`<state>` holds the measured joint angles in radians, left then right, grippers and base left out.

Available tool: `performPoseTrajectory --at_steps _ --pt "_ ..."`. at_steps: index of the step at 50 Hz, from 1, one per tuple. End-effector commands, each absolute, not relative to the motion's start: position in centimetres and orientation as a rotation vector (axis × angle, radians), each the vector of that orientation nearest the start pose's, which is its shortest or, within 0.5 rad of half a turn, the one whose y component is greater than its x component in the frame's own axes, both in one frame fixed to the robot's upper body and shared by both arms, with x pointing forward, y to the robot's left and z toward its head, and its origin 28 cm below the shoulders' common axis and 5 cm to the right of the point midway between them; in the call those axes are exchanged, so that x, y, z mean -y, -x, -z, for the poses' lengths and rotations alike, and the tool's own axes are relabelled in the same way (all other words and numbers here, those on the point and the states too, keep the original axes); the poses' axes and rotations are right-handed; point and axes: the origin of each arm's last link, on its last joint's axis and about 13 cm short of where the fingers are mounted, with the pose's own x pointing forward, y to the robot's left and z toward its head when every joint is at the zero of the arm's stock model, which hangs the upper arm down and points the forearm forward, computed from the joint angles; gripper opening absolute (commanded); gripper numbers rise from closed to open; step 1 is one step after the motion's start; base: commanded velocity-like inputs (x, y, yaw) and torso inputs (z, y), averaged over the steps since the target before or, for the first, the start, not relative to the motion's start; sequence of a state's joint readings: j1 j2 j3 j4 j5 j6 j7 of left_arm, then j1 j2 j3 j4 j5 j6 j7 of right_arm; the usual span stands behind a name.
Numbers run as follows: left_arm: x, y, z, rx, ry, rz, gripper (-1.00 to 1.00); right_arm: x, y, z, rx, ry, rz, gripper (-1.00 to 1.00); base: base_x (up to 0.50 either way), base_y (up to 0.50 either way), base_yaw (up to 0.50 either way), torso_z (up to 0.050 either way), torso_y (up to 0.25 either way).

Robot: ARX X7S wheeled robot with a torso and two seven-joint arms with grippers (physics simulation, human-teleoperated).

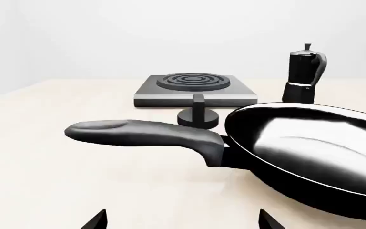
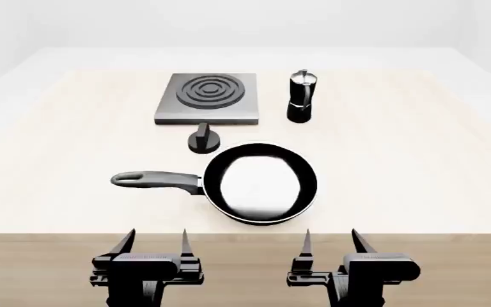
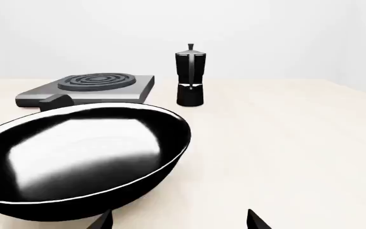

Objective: Turn on the stove and put the frying pan on it.

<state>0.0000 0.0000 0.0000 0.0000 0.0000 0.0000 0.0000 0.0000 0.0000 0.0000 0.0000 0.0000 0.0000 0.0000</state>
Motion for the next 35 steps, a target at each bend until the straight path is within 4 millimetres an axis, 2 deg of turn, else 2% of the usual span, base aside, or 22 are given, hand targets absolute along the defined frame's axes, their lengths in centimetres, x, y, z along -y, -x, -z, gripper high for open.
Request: performPoseTrajectory --at_steps 1,10,23,24,25,27,28,29,30,31,35 --pt "-20.5 -21.0 -1.2 -0.011 -0.006 -0.008 1.0 9.7 -21.1 -1.3 -0.008 0.01 0.013 1.0 0.0 0.0 0.0 0.0 0.0" --pt "-20.1 -20.7 -1.4 -0.032 0.009 0.047 1.0 10.0 -21.0 -1.4 0.017 0.037 0.055 1.0 0.0 0.0 0.0 0.0 0.0" --pt "-20.2 -20.8 -1.6 -0.025 0.0 0.024 1.0 10.1 -20.8 -2.2 0.03 0.05 0.054 1.0 0.0 0.0 0.0 0.0 0.0" --pt "-20.2 -20.8 -2.0 -0.03 0.016 0.03 1.0 10.2 -20.8 -2.8 0.042 0.049 0.059 1.0 0.0 0.0 0.0 0.0 0.0" --pt "-20.0 -21.8 -5.2 0.017 0.026 0.044 1.0 10.4 -21.6 -5.8 0.079 0.051 0.028 1.0 0.0 0.0 0.0 0.0 0.0" --pt "-20.0 -22.1 -7.9 -0.022 0.034 0.052 1.0 10.4 -21.6 -8.2 0.034 0.036 0.005 1.0 0.0 0.0 0.0 0.0 0.0" --pt "-20.0 -22.9 -10.6 0.005 0.038 0.055 1.0 10.5 -22.0 -11.2 0.075 0.047 -0.009 1.0 0.0 0.0 0.0 0.0 0.0" --pt "-20.0 -23.2 -12.0 -0.024 0.033 0.054 1.0 10.5 -22.2 -12.8 0.076 0.086 -0.003 1.0 0.0 0.0 0.0 0.0 0.0" --pt "-20.8 -24.9 -15.0 -0.003 0.001 0.063 1.0 10.9 -23.4 -16.4 0.14 0.084 -0.008 1.0 0.0 0.0 0.0 0.0 0.0" --pt "-20.8 -25.5 -16.4 0.021 -0.003 0.065 1.0 11.0 -23.9 -17.3 0.117 0.09 -0.001 1.0 0.0 0.0 0.0 0.0 0.0" --pt "-20.8 -25.6 -16.2 0.019 -0.002 0.064 1.0 11.6 -24.3 -17.2 0.13 0.119 0.062 1.0 0.0 0.0 0.0 0.0 0.0"
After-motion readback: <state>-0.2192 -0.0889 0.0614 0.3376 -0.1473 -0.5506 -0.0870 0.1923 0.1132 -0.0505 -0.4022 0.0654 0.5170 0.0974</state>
